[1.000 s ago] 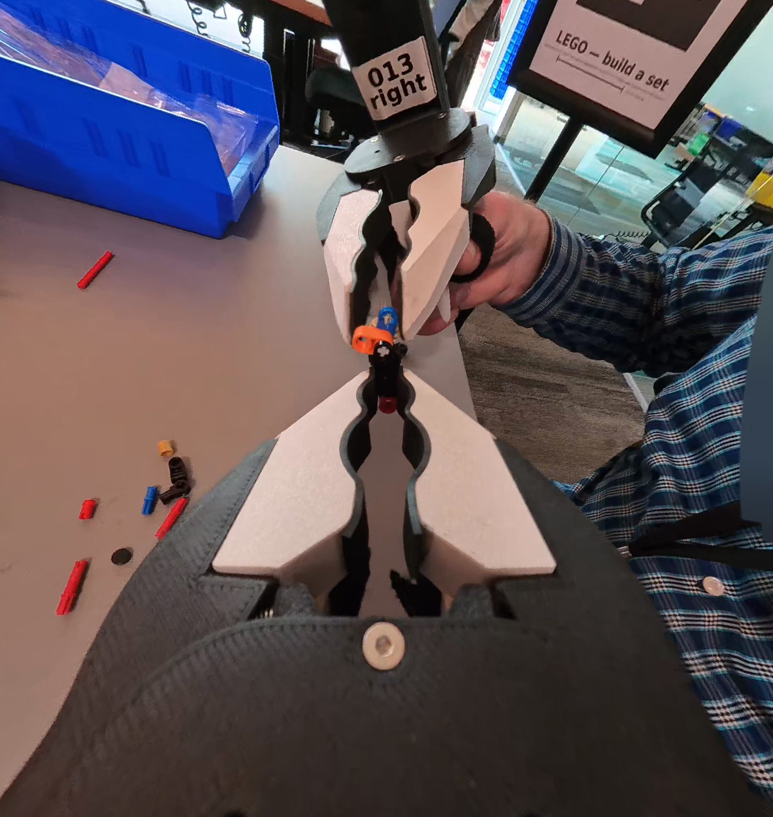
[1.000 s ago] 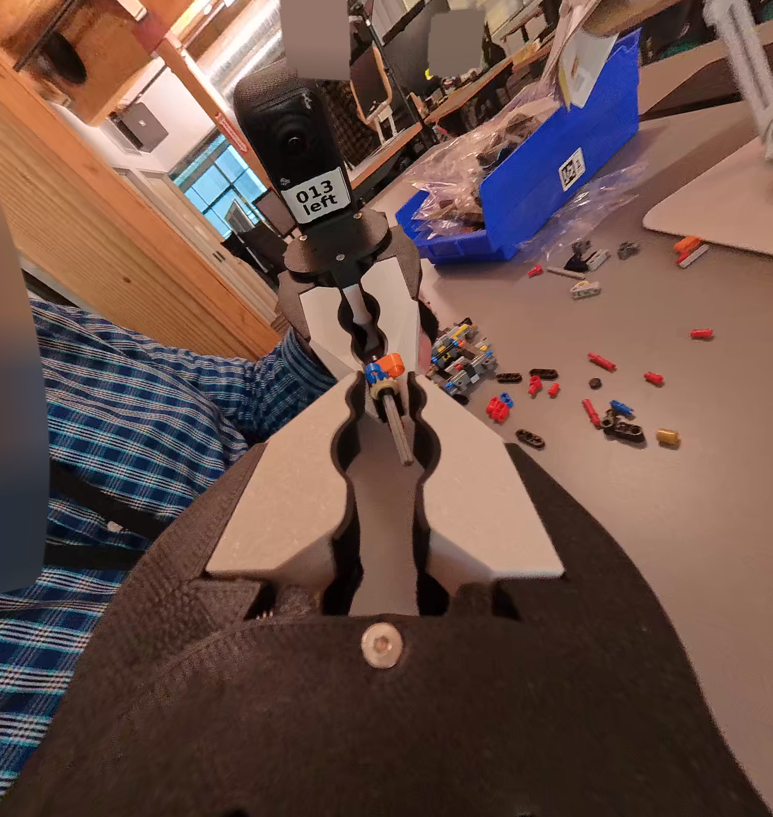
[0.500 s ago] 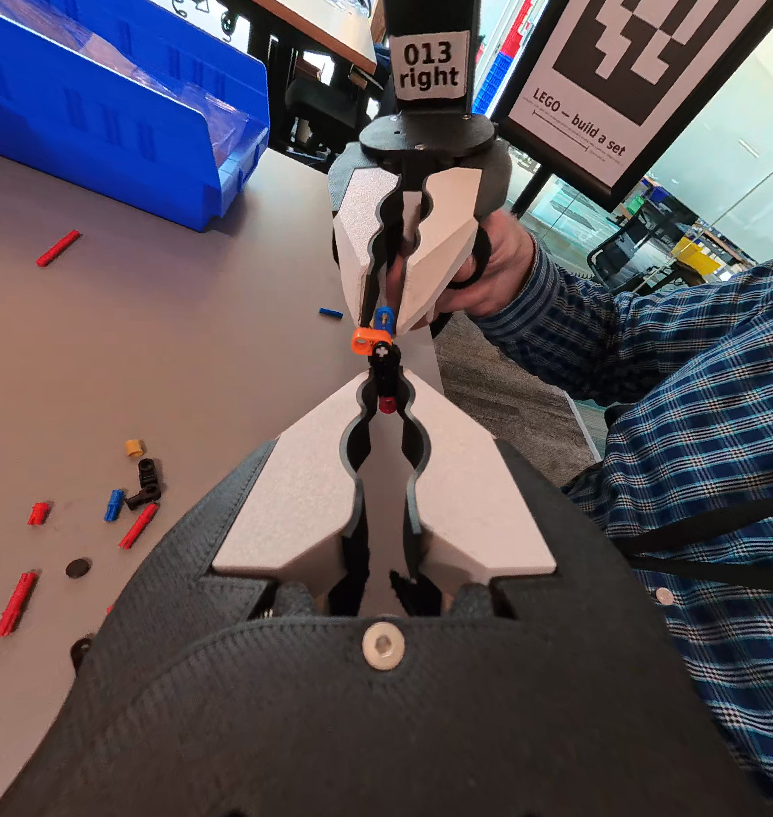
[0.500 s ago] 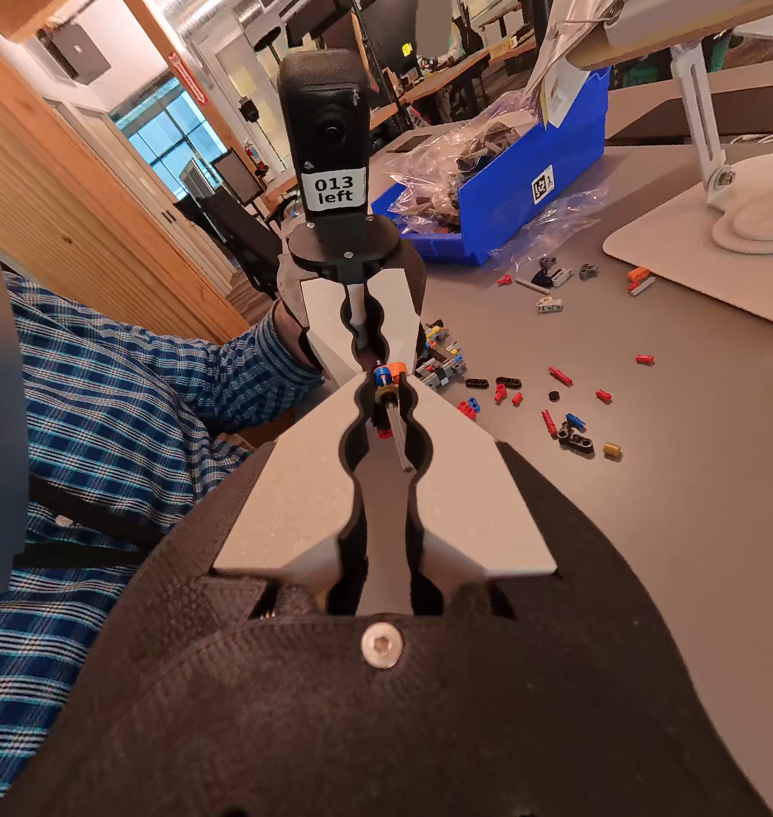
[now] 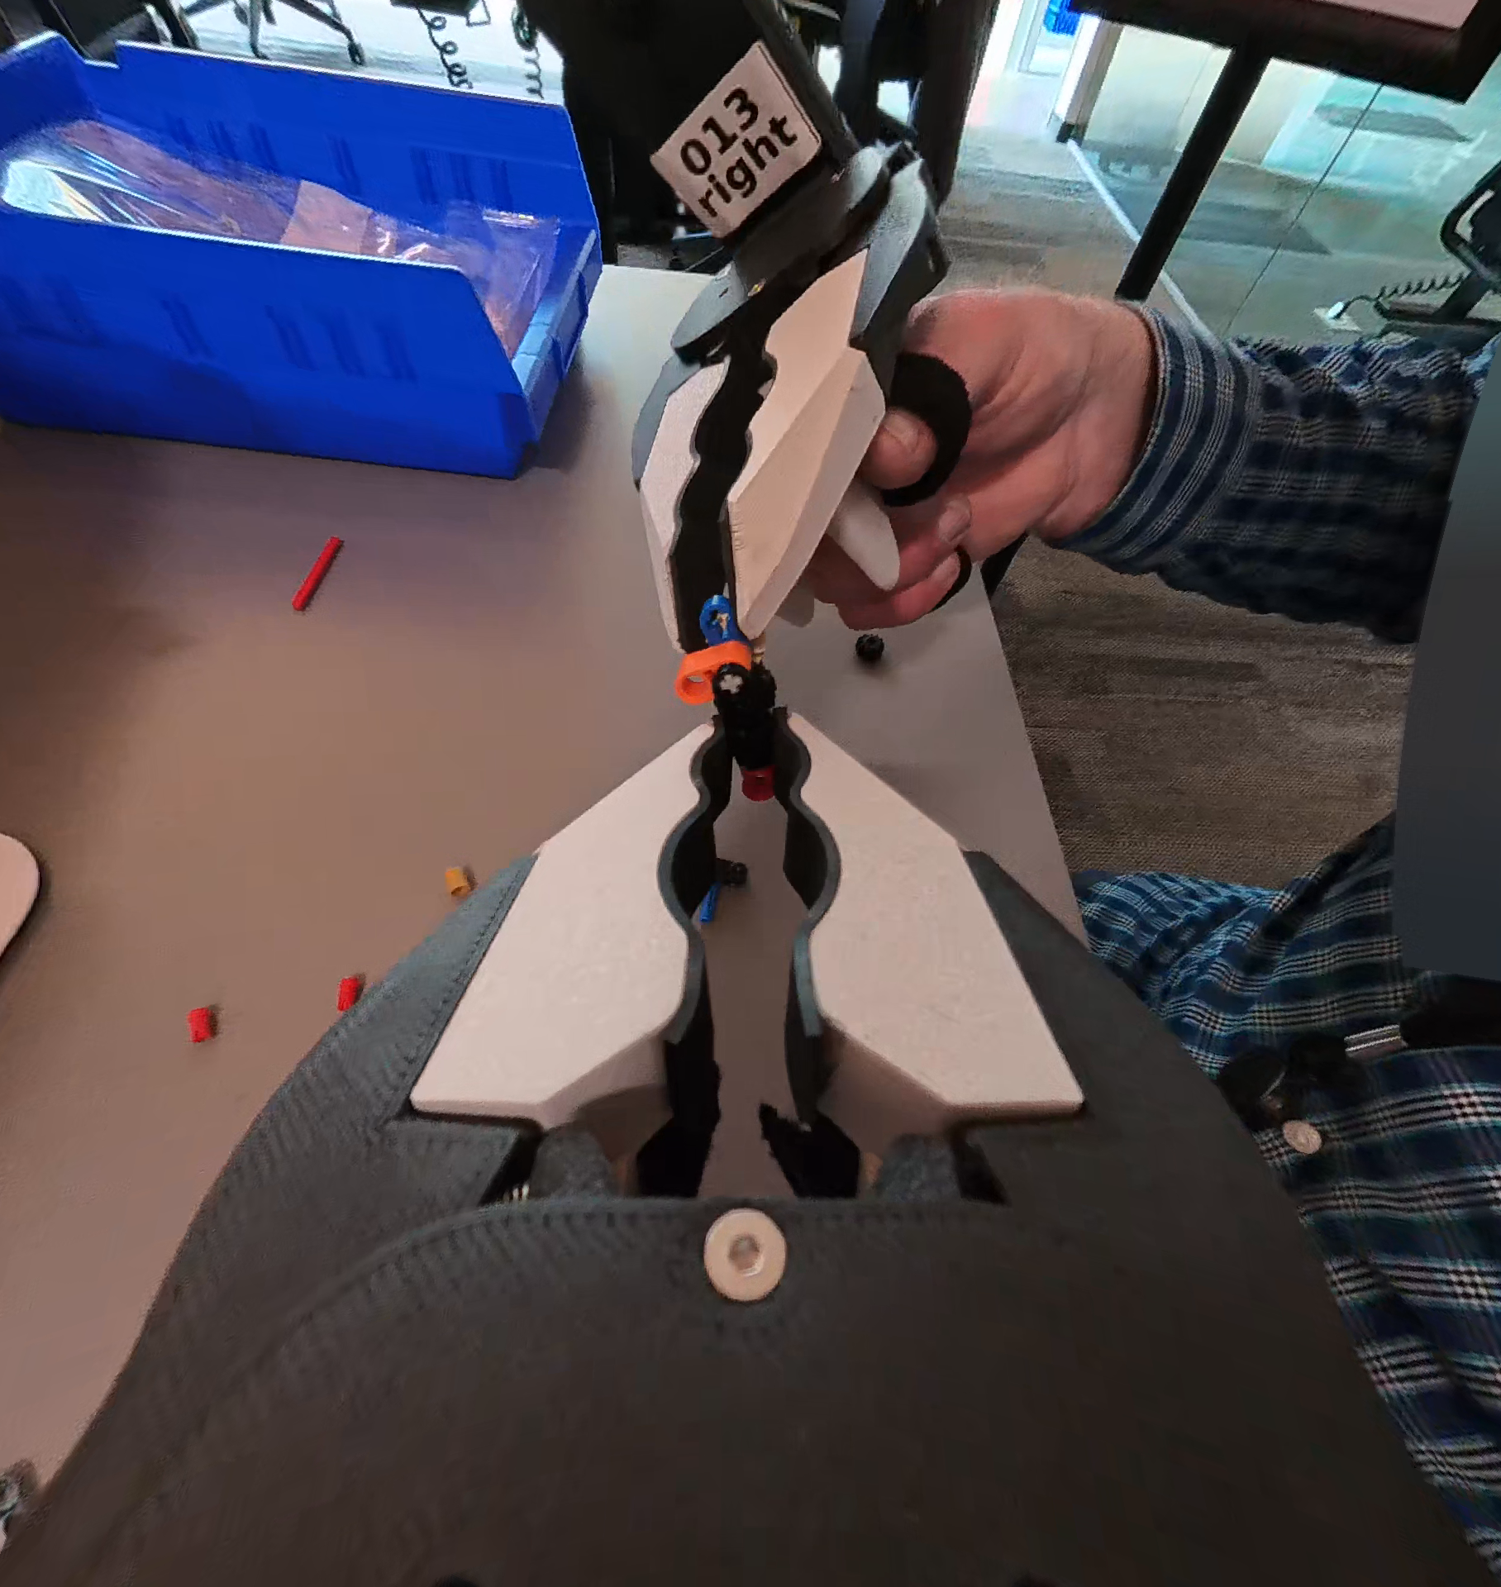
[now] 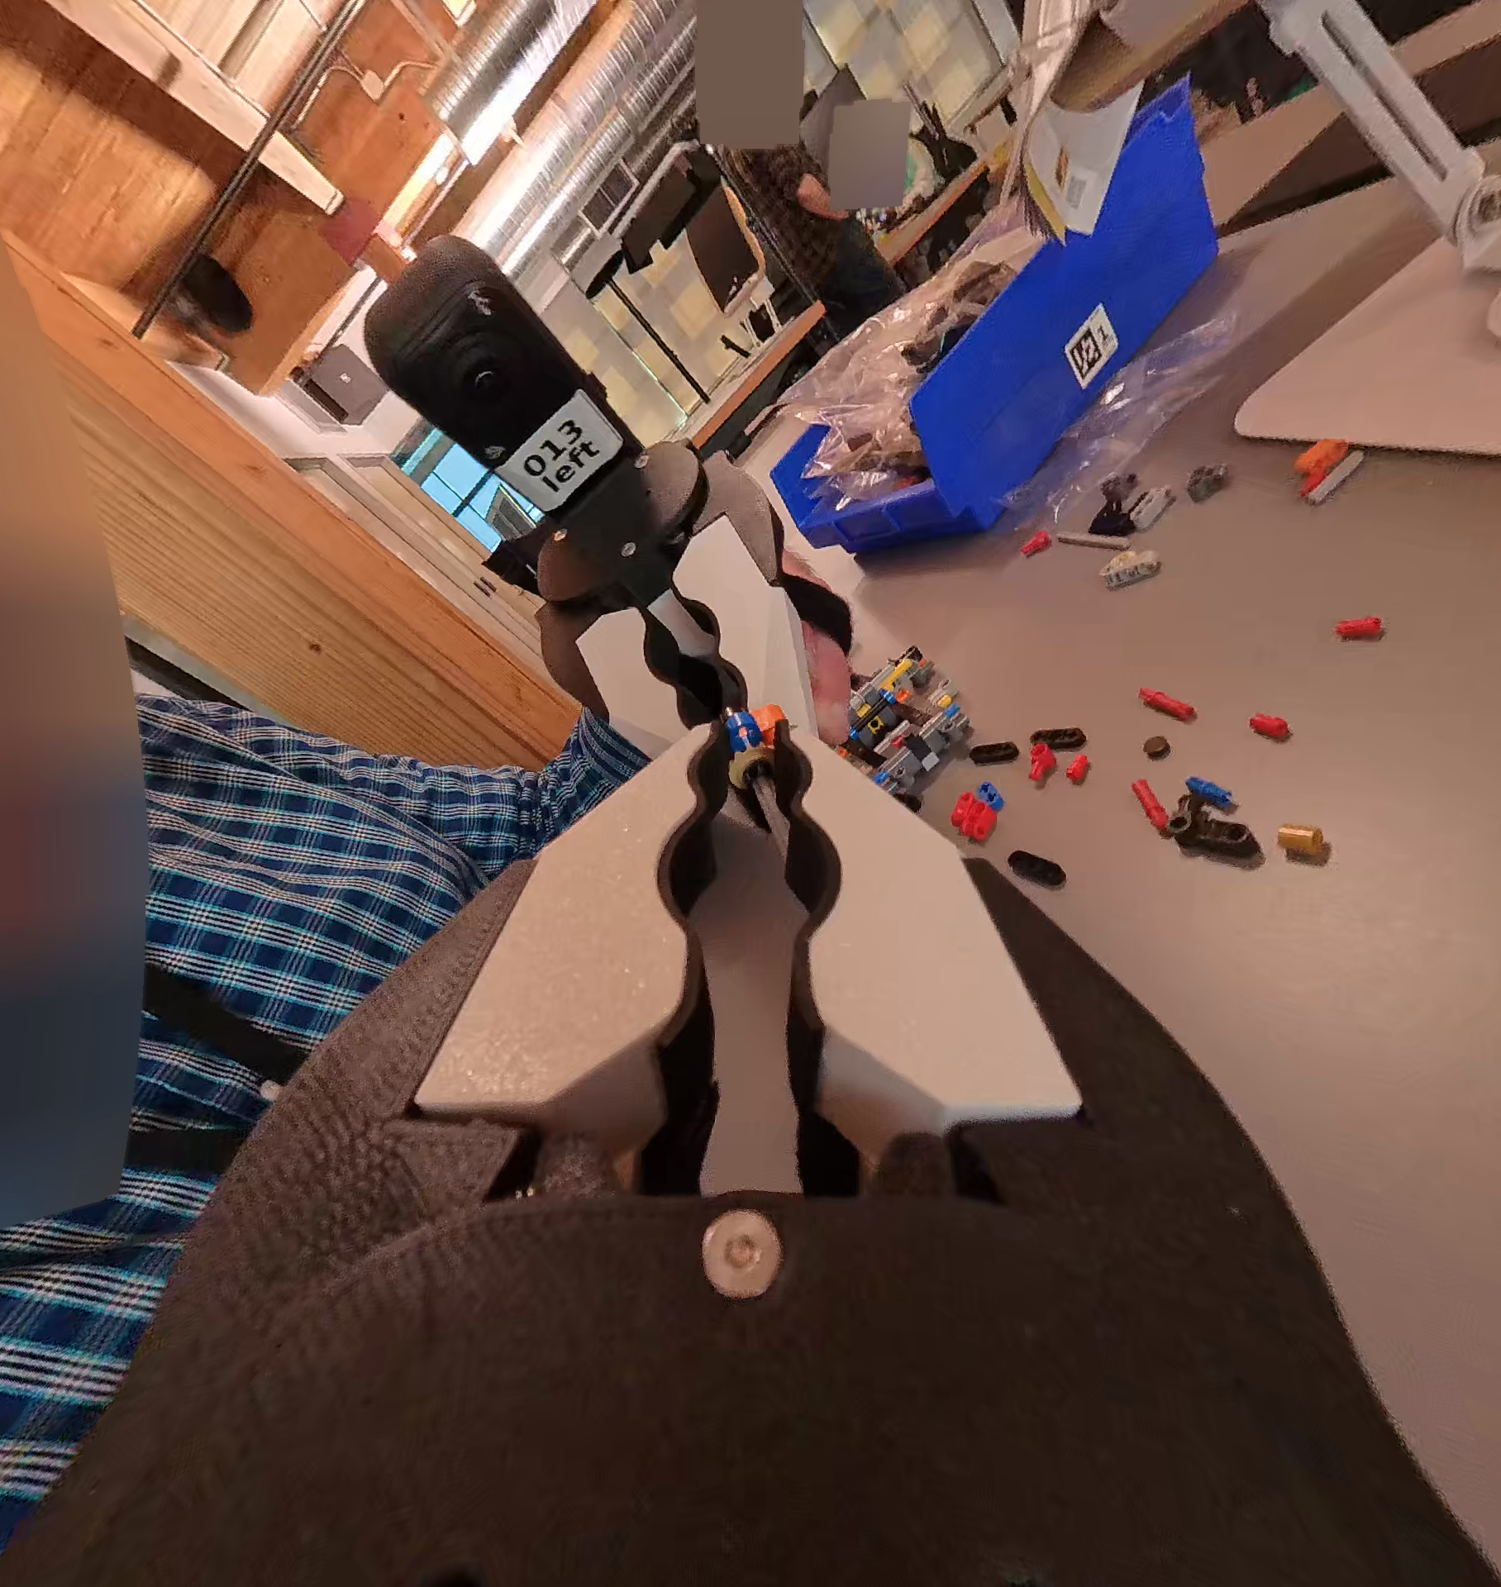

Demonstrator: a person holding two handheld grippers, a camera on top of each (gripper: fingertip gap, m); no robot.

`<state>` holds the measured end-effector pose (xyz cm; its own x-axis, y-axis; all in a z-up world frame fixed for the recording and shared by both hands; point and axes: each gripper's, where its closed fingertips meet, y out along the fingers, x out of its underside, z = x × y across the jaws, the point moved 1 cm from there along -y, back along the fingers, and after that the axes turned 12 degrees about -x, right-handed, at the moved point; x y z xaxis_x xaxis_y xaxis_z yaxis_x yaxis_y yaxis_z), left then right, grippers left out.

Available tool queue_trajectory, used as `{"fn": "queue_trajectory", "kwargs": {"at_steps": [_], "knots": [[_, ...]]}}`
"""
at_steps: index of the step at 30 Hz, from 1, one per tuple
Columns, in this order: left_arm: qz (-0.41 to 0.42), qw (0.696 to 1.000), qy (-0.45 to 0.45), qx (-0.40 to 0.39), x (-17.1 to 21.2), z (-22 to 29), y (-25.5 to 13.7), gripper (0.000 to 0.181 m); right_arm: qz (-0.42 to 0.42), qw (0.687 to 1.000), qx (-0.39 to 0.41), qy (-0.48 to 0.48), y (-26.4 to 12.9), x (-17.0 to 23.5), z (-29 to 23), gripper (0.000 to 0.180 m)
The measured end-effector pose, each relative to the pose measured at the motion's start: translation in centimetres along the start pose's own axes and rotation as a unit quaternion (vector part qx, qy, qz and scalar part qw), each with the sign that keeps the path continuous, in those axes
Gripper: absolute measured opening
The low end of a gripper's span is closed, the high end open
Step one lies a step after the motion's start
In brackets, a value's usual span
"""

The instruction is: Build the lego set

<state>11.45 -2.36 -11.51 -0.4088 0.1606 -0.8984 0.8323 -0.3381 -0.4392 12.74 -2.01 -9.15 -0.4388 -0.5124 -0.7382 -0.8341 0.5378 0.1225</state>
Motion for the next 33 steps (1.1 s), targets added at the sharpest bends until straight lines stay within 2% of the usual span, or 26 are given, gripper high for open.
{"fn": "queue_trajectory", "kwargs": {"at_steps": [2, 6, 9, 13, 15, 16, 20, 26, 28, 33], "knots": [[0.004, 1.000, -0.014, 0.007, -0.2, -0.1, -0.1, 0.007, 0.002, 1.000, 0.003, -0.019, 0.0, -0.2, 0.0, 0.007], [0.012, 0.997, -0.067, 0.040, -0.5, 0.1, -0.3, 0.006, -0.021, 0.992, 0.041, -0.117, 0.3, -0.4, -0.4, 0.006], [0.024, 0.990, -0.118, 0.077, -1.0, 0.3, -0.5, 0.006, -0.055, 0.969, 0.087, -0.226, 0.4, -0.7, -1.0, 0.005], [0.033, 0.979, -0.165, 0.117, -1.5, 0.7, -0.6, 0.006, -0.131, 0.892, 0.171, -0.397, 0.4, -0.8, -1.7, 0.004], [0.041, 0.971, -0.191, 0.138, -1.8, 0.9, -0.6, 0.006, -0.162, 0.841, 0.205, -0.474, 0.4, -0.9, -2.0, 0.005], [0.045, 0.970, -0.195, 0.139, -1.9, 0.8, -0.5, 0.006, -0.166, 0.835, 0.212, -0.480, 0.4, -1.0, -1.9, 0.004], [0.071, 0.969, -0.197, 0.128, -2.6, 0.6, -0.8, 0.009, -0.120, 0.866, 0.200, -0.443, 0.0, -1.6, -2.0, 0.005], [0.072, 0.967, -0.202, 0.136, -2.5, 0.7, -0.8, 0.006, -0.117, 0.855, 0.204, -0.462, 0.1, -1.5, -2.3, 0.005], [0.071, 0.968, -0.202, 0.134, -2.6, 0.8, -0.8, 0.006, -0.135, 0.827, 0.223, -0.498, 0.0, -1.4, -2.5, 0.005], [0.078, 0.964, -0.214, 0.137, -2.8, 0.8, -0.8, 0.006, -0.198, 0.720, 0.293, -0.598, 0.1, -1.4, -2.9, 0.004]]}}
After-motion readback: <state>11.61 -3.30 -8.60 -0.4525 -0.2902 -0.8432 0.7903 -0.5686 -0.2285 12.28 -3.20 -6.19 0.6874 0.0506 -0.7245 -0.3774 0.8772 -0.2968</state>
